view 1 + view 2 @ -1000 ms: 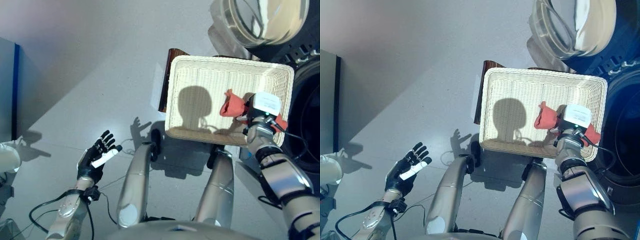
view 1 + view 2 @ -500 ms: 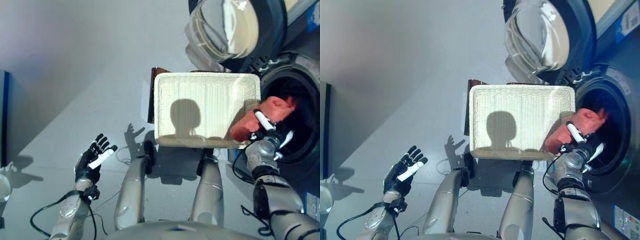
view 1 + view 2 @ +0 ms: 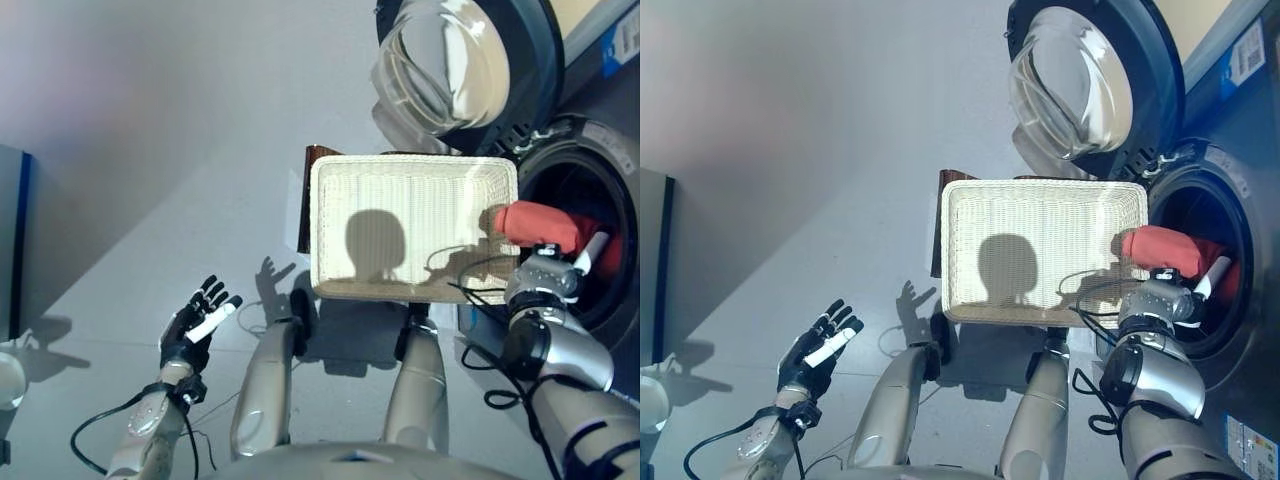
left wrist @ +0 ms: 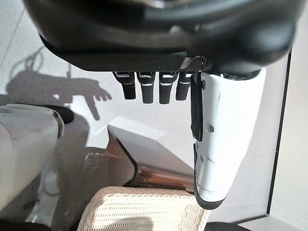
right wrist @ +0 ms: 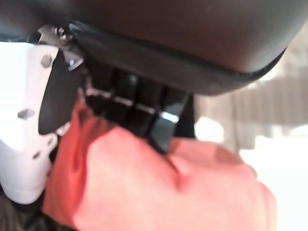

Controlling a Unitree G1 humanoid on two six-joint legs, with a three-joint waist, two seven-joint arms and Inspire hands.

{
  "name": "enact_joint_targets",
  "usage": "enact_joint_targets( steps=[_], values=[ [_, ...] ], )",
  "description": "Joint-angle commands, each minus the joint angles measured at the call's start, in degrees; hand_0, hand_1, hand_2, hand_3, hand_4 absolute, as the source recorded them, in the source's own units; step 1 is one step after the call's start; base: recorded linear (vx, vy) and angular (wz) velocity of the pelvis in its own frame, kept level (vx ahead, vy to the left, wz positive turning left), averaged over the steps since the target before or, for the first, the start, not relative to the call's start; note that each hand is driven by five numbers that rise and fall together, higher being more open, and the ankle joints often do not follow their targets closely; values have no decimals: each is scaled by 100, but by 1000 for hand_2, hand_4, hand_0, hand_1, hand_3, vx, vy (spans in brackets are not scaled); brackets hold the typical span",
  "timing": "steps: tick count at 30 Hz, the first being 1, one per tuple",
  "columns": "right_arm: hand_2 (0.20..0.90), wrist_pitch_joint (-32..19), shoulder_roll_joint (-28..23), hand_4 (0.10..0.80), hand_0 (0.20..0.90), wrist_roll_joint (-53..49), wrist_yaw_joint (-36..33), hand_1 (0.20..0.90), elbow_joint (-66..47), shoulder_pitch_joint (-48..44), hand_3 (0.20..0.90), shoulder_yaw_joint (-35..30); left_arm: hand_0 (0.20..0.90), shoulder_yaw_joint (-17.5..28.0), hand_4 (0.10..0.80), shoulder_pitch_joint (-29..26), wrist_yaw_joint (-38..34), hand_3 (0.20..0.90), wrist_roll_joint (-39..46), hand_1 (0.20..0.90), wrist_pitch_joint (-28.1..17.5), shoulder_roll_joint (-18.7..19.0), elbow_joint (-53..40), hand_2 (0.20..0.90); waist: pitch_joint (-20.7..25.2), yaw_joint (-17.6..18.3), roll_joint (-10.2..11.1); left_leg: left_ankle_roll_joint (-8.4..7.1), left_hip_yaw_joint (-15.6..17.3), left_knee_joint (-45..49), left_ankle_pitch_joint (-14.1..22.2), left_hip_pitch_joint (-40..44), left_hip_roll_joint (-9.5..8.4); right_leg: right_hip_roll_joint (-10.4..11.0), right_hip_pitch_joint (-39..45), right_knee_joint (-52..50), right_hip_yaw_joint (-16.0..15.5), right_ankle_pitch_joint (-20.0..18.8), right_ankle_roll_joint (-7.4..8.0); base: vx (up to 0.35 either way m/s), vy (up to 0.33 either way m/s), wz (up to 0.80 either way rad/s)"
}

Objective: Pick up the clothes and place them into the washing machine

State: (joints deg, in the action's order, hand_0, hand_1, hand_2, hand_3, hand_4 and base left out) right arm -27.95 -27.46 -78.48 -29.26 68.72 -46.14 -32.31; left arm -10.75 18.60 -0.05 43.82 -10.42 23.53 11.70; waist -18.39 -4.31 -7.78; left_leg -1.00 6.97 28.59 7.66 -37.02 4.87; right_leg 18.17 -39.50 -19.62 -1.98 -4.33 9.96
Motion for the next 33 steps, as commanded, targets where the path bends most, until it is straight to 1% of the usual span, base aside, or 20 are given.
enact_joint_targets(
  steps=[1,6,11,14,17,20,21,22,23,24,27,29,32,33],
  values=[
    [200,-769,-930,300,200,-95,-182,200,-276,-147,200,116,900,40,800,349,-16,900,83,900,-217,378,-435,900,245,-35,-236,-504,-339,-933,-693,14,219,201,-46,-544,145,556,178,0,0,0],
    [200,-728,-1037,300,200,14,-542,200,77,-29,200,-97,900,-24,800,292,-4,900,68,900,-227,321,-372,900,258,-25,-372,-511,-305,-942,-699,3,197,208,-112,-606,186,614,163,2,6,1],
    [200,-682,-1354,300,200,169,-805,200,235,-134,200,-191,900,-11,800,334,13,900,116,900,-285,333,-425,900,361,-43,-560,-523,-259,-1041,-724,106,177,237,-128,-652,264,679,175,28,27,-6],
    [200,-617,-1703,300,200,341,-979,200,296,-295,200,-99,900,-12,800,340,16,900,139,900,-298,381,-417,900,419,-67,-648,-536,-254,-1096,-750,165,163,243,-122,-680,307,728,172,21,21,-1],
    [200,-572,-2158,300,200,555,-1116,200,312,-450,200,11,900,-68,800,345,53,900,119,900,-330,424,-442,900,443,-72,-713,-560,-265,-1129,-782,182,157,260,-110,-712,312,767,179,0,0,0],
    [200,-477,-2728,300,200,714,-1227,200,415,-599,200,182,900,-136,800,372,105,900,135,900,-308,481,-432,900,471,-74,-780,-582,-294,-1128,-800,168,148,282,-138,-779,281,801,181,-13,-1,1],
    [200,-489,-2816,300,200,772,-1281,200,430,-671,200,274,900,-137,800,393,106,900,152,900,-313,501,-456,900,473,-78,-793,-575,-300,-1138,-860,140,149,268,-186,-790,283,732,170,-7,-5,7],
    [200,-483,-2897,300,200,795,-1288,200,396,-708,200,329,900,-144,800,405,105,900,157,900,-305,502,-463,900,482,-59,-789,-585,-303,-1124,-805,142,155,270,-202,-828,282,788,177,-33,-2,6],
    [200,-479,-2906,300,200,797,-1291,200,399,-721,200,338,900,-144,800,403,104,900,158,900,-304,496,-468,900,474,-58,-799,-578,-302,-1133,-861,120,157,262,-221,-809,285,727,168,17,4,5],
    [200,-495,-3071,300,200,924,-1344,200,386,-788,200,446,900,-155,800,442,86,900,180,900,-316,481,-442,900,485,-36,-788,-591,-302,-1068,-793,90,170,262,-270,-896,292,786,170,0,0,0],
    [200,-433,-3225,300,200,980,-1285,200,441,-854,200,602,900,-174,800,463,72,900,195,900,-307,446,-365,900,509,-30,-783,-592,-293,-1008,-766,25,178,262,-346,-947,294,781,169,0,0,0],
    [200,-441,-3177,300,200,1017,-1264,200,531,-908,200,721,900,-158,800,455,57,900,216,900,-328,458,-331,900,520,-37,-779,-585,-277,-979,-769,-22,189,252,-398,-970,299,756,159,-13,2,2],
    [200,-437,-3080,300,200,999,-1189,200,529,-867,200,729,900,-161,800,433,55,900,202,900,-341,441,-313,900,505,-13,-766,-584,-271,-916,-735,-64,196,247,-447,-1007,327,764,153,-15,-2,3],
    [793,-454,-2951,724,793,1031,-1144,793,437,-843,793,762,900,-145,800,440,47,900,222,900,-369,414,-304,900,500,-5,-766,-582,-257,-882,-722,-94,203,241,-479,-1027,344,760,145,0,0,0]
  ],
)
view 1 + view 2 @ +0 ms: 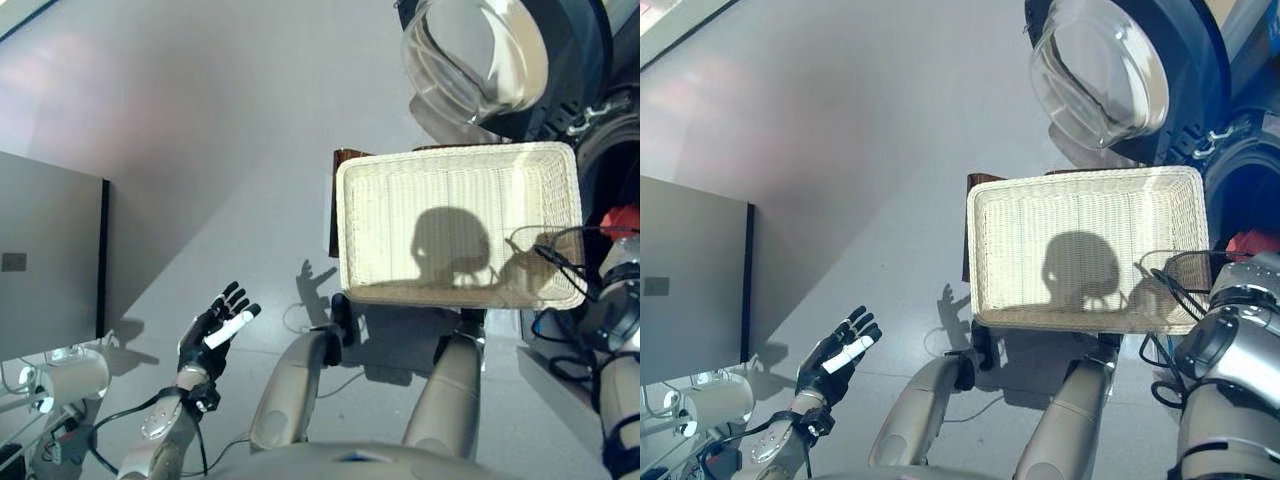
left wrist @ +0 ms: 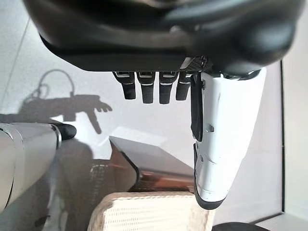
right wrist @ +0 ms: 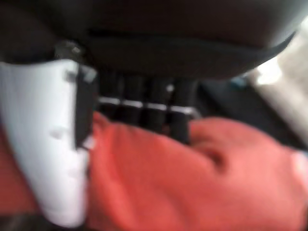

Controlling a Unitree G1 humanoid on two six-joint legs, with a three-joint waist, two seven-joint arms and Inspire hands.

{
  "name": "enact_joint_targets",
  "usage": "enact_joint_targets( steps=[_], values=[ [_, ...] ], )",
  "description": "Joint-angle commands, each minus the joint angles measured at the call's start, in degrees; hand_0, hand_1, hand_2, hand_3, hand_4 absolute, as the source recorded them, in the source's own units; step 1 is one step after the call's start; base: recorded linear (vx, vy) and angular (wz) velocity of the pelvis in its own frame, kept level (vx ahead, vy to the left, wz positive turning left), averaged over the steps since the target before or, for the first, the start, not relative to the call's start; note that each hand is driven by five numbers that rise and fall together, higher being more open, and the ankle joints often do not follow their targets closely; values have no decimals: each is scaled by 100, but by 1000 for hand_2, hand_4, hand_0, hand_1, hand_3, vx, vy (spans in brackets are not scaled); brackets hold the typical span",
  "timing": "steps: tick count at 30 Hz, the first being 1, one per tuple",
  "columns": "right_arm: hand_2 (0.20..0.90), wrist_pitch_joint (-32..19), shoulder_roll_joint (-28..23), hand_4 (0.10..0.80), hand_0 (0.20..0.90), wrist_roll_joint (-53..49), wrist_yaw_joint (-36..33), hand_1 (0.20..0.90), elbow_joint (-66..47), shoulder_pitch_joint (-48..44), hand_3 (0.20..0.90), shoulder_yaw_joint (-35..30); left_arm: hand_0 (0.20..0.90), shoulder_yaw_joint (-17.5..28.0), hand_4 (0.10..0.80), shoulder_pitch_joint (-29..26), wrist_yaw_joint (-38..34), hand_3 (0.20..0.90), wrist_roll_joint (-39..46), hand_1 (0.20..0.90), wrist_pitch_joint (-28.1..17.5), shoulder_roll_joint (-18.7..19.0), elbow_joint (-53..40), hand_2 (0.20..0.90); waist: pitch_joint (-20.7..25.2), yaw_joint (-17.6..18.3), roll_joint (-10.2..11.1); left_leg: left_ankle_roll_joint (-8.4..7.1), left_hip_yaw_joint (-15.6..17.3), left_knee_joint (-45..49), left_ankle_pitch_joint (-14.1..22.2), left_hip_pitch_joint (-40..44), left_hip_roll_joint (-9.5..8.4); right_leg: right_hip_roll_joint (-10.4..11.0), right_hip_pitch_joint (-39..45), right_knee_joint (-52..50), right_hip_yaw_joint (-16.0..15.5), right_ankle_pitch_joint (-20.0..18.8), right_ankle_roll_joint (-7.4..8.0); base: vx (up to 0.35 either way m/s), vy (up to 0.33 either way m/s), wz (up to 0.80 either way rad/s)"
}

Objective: Pick up the clothes and place them into the washing machine

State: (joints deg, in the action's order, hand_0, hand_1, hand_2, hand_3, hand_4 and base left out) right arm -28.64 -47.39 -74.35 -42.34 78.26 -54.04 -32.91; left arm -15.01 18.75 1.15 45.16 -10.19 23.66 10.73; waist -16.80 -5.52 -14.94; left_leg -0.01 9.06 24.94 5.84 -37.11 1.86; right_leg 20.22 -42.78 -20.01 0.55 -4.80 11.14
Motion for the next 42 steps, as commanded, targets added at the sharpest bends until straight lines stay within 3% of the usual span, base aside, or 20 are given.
enact_joint_targets(
  steps=[1,7,21,25,31,36,42],
  values=[
    [900,-409,-894,800,900,617,184,900,-547,-24,900,808,900,291,800,427,-86,900,89,900,-387,381,-196,900,342,123,-48,-680,-463,-501,-534,-105,510,32,-169,-994,102,804,22,0,0,0],
    [900,-442,-589,800,900,583,222,900,-608,61,900,774,900,383,800,434,-123,900,130,900,-412,340,-126,900,349,112,-48,-670,-448,-426,-509,-155,513,15,-215,-1047,111,810,-4,-2,2,-1],
    [900,-444,-389,800,900,658,227,900,-657,158,900,726,900,369,800,466,-74,900,174,900,-466,364,-157,900,349,93,25,-671,-473,-384,-505,-158,549,-30,-108,-994,93,798,-3,0,0,0],
    [900,-464,149,800,900,359,851,900,-970,709,900,589,900,381,800,367,3,900,243,900,-480,294,-128,900,314,157,156,-671,-505,-396,-484,0,572,-79,144,-927,32,796,-5,10,-17,0],
    [900,-164,694,800,900,429,1253,900,-949,1314,900,544,900,535,800,278,38,900,368,900,-492,177,-22,900,362,151,411,-657,-585,-476,-450,275,557,-63,669,-605,-128,706,36,23,-21,1],
    [900,292,898,800,900,871,1351,900,-693,1693,900,694,900,588,800,177,88,900,256,900,-525,193,2,900,333,125,605,-636,-681,-520,-425,510,469,28,1128,-313,-292,589,69,22,-16,12],
    [900,440,1383,800,900,933,1600,900,-764,1962,900,680,900,804,800,161,151,900,181,900,-542,227,-72,900,294,35,780,-548,-768,-409,-374,568,325,162,1528,-11,-485,413,112,24,7,12]
  ],
)
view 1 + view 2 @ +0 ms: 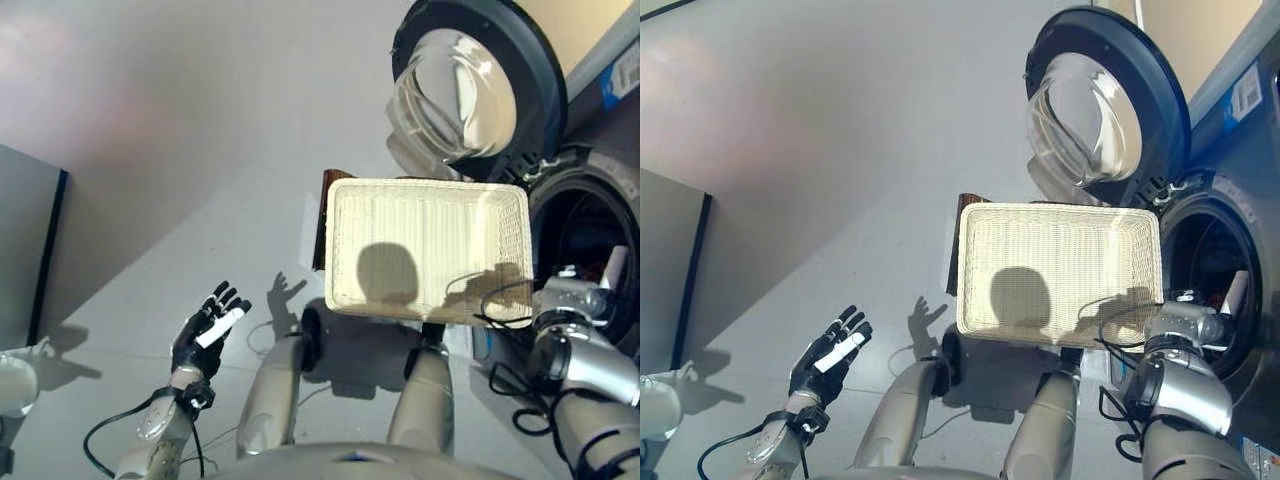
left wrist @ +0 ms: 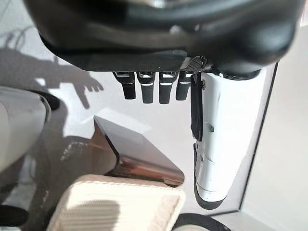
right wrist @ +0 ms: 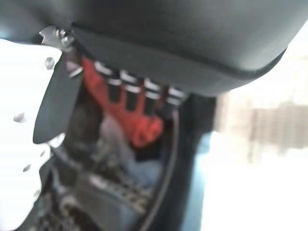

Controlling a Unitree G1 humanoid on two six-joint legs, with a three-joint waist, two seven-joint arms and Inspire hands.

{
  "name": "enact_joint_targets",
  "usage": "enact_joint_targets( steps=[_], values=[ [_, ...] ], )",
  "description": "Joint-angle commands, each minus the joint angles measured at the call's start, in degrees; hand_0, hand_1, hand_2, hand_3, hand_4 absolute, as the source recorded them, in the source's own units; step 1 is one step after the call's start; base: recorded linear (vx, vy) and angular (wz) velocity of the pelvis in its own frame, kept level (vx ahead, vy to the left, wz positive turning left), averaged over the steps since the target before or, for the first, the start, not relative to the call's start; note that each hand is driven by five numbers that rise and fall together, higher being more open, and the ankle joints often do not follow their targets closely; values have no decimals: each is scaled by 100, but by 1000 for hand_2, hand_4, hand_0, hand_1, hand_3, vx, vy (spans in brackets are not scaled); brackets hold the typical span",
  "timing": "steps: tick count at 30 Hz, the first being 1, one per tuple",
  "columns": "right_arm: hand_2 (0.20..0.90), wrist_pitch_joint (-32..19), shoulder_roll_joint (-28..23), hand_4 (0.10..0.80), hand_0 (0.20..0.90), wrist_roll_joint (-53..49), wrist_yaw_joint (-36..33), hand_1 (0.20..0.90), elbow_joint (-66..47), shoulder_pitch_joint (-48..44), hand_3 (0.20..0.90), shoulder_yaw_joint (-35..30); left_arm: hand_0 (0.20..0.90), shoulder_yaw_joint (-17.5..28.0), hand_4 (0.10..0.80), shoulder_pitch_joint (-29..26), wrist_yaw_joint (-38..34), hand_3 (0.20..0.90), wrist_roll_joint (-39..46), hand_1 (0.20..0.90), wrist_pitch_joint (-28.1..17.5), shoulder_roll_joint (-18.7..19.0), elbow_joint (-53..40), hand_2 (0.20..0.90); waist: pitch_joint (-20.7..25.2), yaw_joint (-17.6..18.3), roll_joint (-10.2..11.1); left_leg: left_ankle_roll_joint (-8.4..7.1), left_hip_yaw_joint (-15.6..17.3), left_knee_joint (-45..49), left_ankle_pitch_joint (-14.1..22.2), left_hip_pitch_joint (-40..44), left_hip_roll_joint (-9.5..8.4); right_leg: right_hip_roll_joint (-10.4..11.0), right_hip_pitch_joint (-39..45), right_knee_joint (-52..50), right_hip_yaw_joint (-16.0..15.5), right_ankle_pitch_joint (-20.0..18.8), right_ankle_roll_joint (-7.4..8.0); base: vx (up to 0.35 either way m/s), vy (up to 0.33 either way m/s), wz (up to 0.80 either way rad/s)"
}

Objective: Pick up the clothes and place them into the washing machine

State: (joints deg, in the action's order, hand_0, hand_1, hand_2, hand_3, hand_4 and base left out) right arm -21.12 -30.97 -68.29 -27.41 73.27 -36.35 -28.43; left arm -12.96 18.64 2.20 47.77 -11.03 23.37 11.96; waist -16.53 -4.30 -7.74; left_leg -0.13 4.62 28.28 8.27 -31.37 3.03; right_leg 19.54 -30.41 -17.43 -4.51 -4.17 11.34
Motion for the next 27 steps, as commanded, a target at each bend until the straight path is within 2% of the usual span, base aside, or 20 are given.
enact_joint_targets(
  steps=[1,6,11,20,25,27],
  values=[
    [900,-318,-177,800,900,363,110,900,-272,206,900,262,900,634,800,165,32,900,-104,900,-480,280,-215,900,262,-102,73,-524,-327,-715,-598,-21,179,254,319,-235,2,331,98,7,27,6],
    [900,-221,172,800,900,617,127,900,-349,297,900,359,900,818,800,175,21,900,-213,900,-511,299,-248,900,241,-153,160,-472,-346,-559,-460,-93,74,319,469,-48,-79,254,133,20,35,9],
    [900,-180,792,800,900,1092,206,900,-630,705,900,784,900,973,800,145,-50,900,-284,900,-585,181,-202,900,287,-159,372,-450,-359,-594,-441,21,77,290,726,212,-158,130,140,60,1,10],
    [900,-149,1836,800,900,2079,435,900,-1686,1780,900,1720,900,1327,800,156,-204,900,-485,900,-619,-241,17,900,419,-1,834,-458,-337,-991,-558,665,237,139,1410,815,-358,-137,165,88,-37,-3],
    [900,-65,2058,800,900,2515,623,900,-2049,2378,900,2009,900,1430,800,97,-220,900,-655,900,-628,-448,325,900,537,83,994,-502,-281,-1310,-632,1210,341,15,1910,1236,-455,-262,193,136,-52,-10],
    [900,106,2012,800,900,3108,560,900,-1949,2509,900,2238,900,1392,800,50,-242,900,-906,900,-607,-436,590,900,562,98,1026,-512,-260,-1387,-650,1379,382,-23,2037,1303,-471,-269,195,107,-31,-11]
  ],
)
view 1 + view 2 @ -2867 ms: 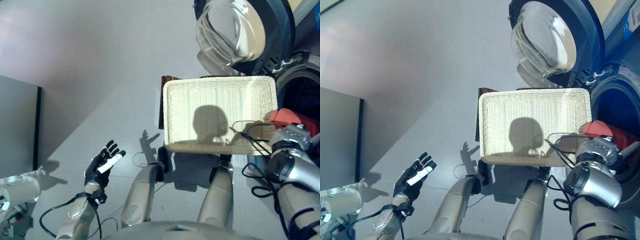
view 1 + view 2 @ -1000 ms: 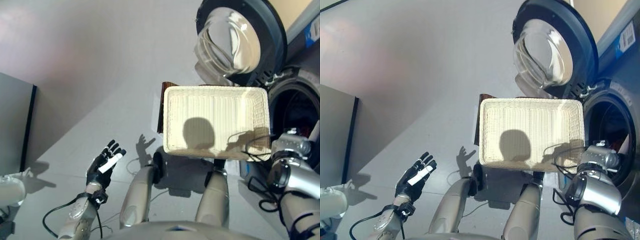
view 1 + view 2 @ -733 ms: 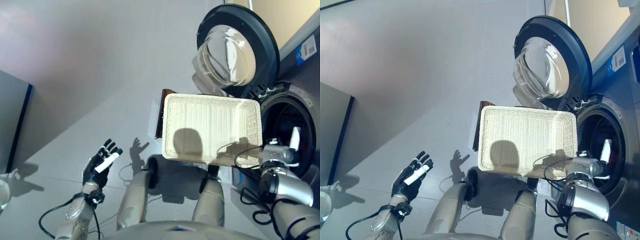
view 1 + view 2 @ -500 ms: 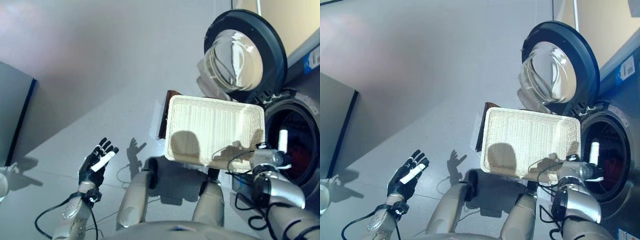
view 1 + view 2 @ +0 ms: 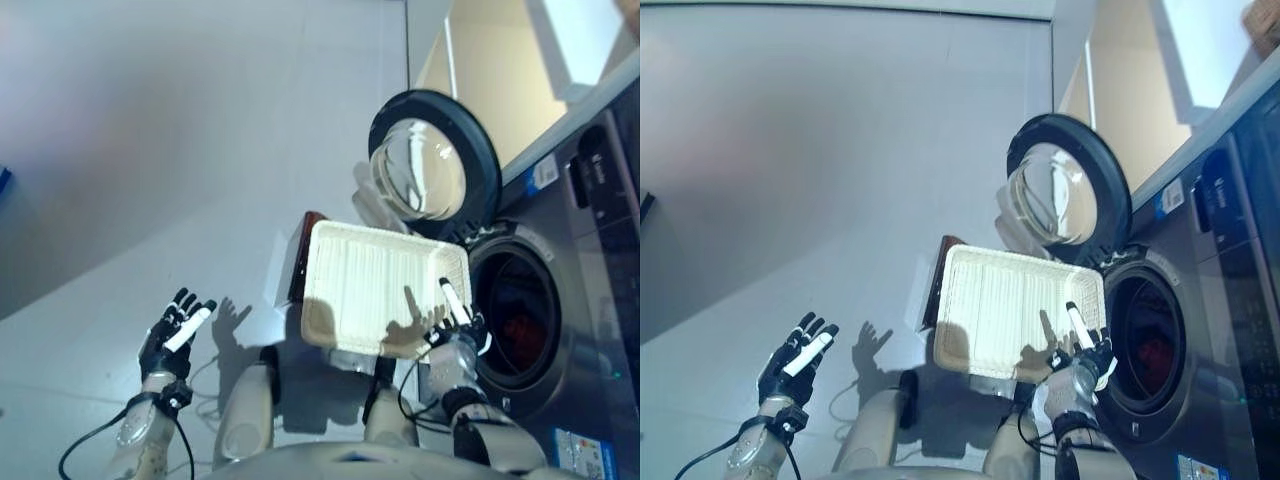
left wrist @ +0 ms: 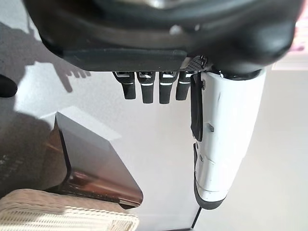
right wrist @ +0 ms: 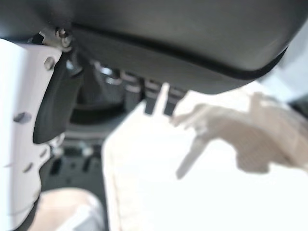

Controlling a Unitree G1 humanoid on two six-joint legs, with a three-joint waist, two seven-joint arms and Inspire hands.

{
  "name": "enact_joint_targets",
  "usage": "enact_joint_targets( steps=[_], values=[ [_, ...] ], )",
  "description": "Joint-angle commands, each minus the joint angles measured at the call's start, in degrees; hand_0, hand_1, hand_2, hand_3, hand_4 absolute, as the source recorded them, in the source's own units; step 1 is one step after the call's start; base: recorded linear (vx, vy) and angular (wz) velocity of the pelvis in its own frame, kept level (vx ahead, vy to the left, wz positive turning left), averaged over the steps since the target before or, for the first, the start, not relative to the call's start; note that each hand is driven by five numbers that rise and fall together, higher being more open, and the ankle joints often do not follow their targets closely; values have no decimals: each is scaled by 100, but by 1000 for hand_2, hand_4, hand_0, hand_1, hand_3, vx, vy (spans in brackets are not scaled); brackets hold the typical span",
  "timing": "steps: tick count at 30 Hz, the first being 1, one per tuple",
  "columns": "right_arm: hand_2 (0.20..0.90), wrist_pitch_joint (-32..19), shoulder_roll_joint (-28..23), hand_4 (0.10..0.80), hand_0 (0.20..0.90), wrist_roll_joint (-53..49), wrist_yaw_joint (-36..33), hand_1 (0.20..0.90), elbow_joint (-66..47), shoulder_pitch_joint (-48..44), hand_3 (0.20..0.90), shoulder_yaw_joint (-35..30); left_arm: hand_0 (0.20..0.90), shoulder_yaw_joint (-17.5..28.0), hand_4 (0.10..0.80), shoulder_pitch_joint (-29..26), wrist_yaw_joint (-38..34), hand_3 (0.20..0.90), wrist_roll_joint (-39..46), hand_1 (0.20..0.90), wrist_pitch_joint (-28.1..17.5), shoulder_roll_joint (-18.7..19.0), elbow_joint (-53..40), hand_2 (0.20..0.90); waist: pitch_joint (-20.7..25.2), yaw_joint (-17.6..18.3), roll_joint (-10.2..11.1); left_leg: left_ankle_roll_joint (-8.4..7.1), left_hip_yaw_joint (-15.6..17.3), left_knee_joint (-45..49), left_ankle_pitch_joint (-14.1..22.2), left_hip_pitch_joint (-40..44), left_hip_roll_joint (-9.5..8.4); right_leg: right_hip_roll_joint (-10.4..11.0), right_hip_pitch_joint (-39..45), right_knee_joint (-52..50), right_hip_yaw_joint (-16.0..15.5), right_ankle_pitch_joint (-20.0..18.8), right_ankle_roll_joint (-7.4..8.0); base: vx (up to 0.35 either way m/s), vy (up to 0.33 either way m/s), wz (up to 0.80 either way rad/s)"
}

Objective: Pick up the clothes and place them into the washing machine

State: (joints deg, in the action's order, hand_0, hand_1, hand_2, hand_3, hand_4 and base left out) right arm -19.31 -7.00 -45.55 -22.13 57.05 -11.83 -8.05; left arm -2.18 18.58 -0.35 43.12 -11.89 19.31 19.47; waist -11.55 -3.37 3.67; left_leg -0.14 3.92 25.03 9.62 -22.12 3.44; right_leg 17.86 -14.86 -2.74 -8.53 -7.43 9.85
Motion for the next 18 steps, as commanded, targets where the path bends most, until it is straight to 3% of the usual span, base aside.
enact_joint_targets(
  steps=[1,8,12,18],
  values=[
    [900,51,-449,800,900,1290,-5,900,-337,159,900,334,900,326,800,61,23,900,-605,900,-510,-37,-37,900,73,17,-103,-518,-170,-1121,-793,563,366,124,563,-132,-65,50,351,108,-36,-18],
    [900,329,-641,800,900,2511,138,900,-767,837,900,706,900,481,800,157,230,900,-803,900,-522,-189,115,900,281,141,-53,-557,-31,-1425,-858,1074,499,-16,936,185,-44,37,344,79,-31,-16],
    [900,261,-683,800,900,2674,483,900,-1166,1317,900,866,900,490,800,195,289,900,-959,900,-577,-298,133,900,436,246,-37,-579,79,-1703,-935,1448,583,-97,1097,210,0,84,336,73,-9,-14],
    [900,347,-654,800,900,3056,425,900,-1062,1551,900,788,900,476,800,301,343,900,-1084,900,-547,-423,110,900,644,321,-66,-597,183,-2031,-1005,1959,685,-187,1361,169,36,213,318,86,-15,-15]
  ],
)
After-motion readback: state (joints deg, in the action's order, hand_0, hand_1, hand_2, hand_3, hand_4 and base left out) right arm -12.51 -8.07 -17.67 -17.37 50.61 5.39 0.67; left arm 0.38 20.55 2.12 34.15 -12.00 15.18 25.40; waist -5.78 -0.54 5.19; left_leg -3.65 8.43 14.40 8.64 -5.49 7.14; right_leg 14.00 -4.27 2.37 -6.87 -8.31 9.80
